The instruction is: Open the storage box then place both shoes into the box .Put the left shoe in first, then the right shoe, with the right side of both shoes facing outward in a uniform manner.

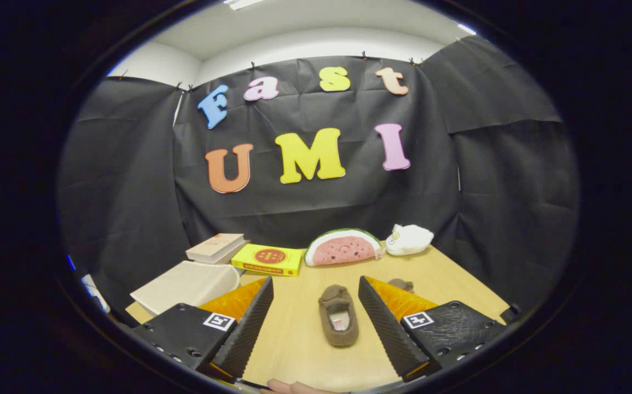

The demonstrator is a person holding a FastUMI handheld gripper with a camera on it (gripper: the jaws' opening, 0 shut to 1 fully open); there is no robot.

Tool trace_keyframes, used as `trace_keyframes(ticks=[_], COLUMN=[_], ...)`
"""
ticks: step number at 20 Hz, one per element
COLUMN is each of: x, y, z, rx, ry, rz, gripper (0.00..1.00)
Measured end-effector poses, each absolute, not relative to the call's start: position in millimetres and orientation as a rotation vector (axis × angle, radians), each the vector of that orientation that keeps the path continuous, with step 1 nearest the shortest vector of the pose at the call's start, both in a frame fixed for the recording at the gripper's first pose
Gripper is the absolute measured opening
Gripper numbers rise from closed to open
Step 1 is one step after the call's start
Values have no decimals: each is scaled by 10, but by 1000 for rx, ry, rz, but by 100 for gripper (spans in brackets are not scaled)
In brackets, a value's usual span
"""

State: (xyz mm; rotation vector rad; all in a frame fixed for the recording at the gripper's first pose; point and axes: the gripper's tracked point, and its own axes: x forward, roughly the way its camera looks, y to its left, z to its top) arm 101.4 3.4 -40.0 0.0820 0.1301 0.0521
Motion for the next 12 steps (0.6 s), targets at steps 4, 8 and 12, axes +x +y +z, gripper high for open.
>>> trace_keyframes(ticks=[4,8,12], x=[1425,1757,2053], y=[424,909,1406], z=[-574,-761,-1020], rx=[108,113,212], ry=[203,263,339], rz=[171,294,473], gripper=[95,96,95])
